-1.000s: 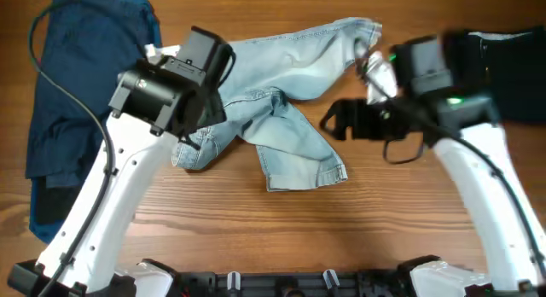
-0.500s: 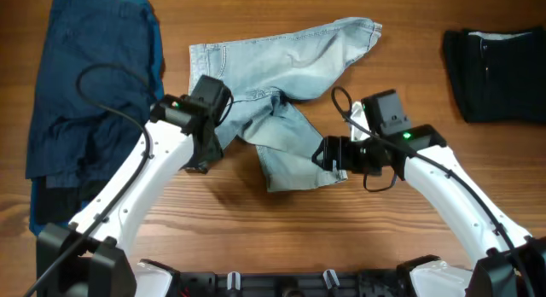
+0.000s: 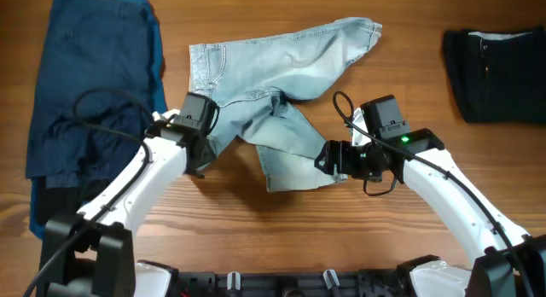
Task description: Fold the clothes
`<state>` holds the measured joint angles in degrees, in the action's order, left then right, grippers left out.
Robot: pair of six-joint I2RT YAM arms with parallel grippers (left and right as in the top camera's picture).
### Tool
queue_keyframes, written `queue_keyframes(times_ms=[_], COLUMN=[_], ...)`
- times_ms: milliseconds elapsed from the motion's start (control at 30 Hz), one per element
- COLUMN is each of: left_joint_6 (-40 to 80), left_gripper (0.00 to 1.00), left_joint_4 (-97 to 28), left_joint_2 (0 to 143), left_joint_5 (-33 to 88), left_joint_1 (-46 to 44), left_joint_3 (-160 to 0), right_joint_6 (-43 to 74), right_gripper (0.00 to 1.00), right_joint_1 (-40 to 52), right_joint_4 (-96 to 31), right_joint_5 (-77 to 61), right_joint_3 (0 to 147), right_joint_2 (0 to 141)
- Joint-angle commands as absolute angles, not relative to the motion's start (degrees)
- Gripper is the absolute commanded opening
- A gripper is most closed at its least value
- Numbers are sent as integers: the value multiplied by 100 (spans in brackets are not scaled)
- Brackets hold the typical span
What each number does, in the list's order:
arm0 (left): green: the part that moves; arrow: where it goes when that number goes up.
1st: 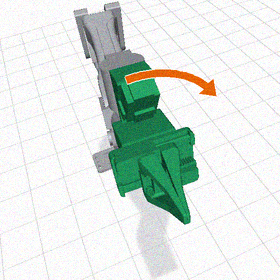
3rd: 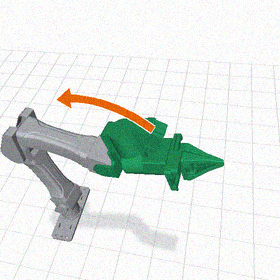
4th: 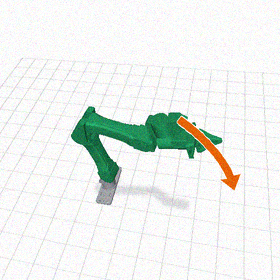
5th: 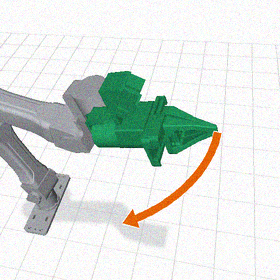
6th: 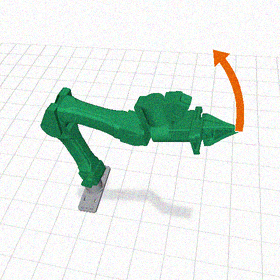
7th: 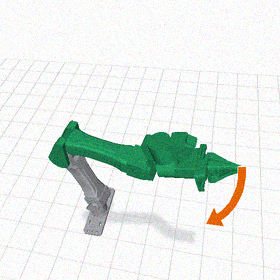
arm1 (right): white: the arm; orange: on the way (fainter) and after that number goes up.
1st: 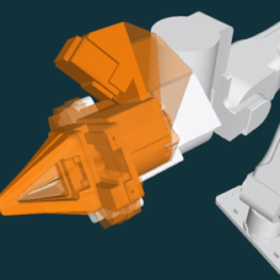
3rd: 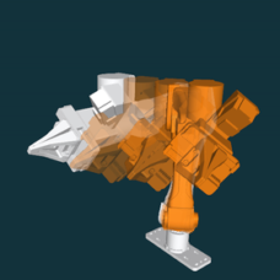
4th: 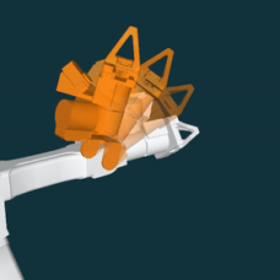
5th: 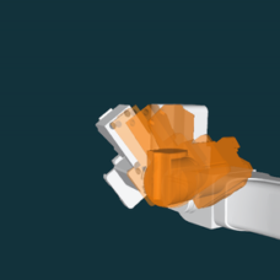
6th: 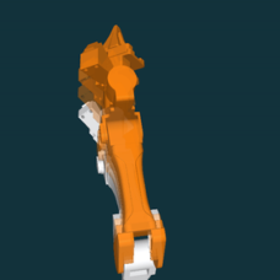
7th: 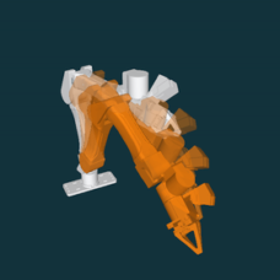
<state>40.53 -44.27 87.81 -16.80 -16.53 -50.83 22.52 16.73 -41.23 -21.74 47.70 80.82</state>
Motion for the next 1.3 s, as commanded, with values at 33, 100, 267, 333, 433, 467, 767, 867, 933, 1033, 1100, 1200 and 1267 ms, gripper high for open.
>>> queue_keyframes(times_ms=[33,100,267,333,433,467,767,867,933,1033,1100,1200,1267], left_joint_6=[4123,4123,4121,4117,3962,3920,3924,3927,3924,3927,3927,3927,3927], left_gripper=[36,19,4,4,4,4,4,4,4,4,4,4,4], left_joint_4=[-4101,-3997,-3555,-3339,-3304,-3310,-3336,-3389,-3406,-3402,-3402,-3376,-3376], left_joint_2=[8820,8820,8818,8807,8803,8803,8803,8803,8796,8796,8796,8796,8796], left_joint_5=[-1667,-1669,-1671,-1671,-1673,-1673,-1243,-1236,-1199,-1177,-1177,-1177,-1177], left_joint_1=[-1623,-1623,-1623,-1623,-1623,-1623,-1627,-1627,-1627,-1627,-1627,-1627,-1627], left_joint_3=[-5004,-5004,-5004,-5070,-5435,-5568,-5896,-5896,-5896,-5896,-5896,-5896,-5896], right_joint_6=[2294,2292,2418,2418,2443,2447,1688,1347,1304,1199,1190,1052,1041], right_gripper=[90,90,90,86,80,80,80,80,80,77,77,77,77], right_joint_1=[1708,1710,1712,1778,1920,1975,3426,3778,3802,3809,3809,3809,3844], right_joint_4=[-4215,-4333,-4198,-4206,-4110,-4121,-2705,-2001,-1787,-1717,-1697,-1629,-1619], right_joint_5=[-1992,-1992,-1994,-2021,-2106,-2132,-1772,-1417,-1323,-1240,-1074,-982,-969], right_joint_3=[4711,4709,4480,4466,4515,4589,4692,4692,4692,4692,4692,4692,4692], right_joint_2=[8047,8047,8047,8023,7467,7210,7061,7940,8639,9113,9177,9201,9244])
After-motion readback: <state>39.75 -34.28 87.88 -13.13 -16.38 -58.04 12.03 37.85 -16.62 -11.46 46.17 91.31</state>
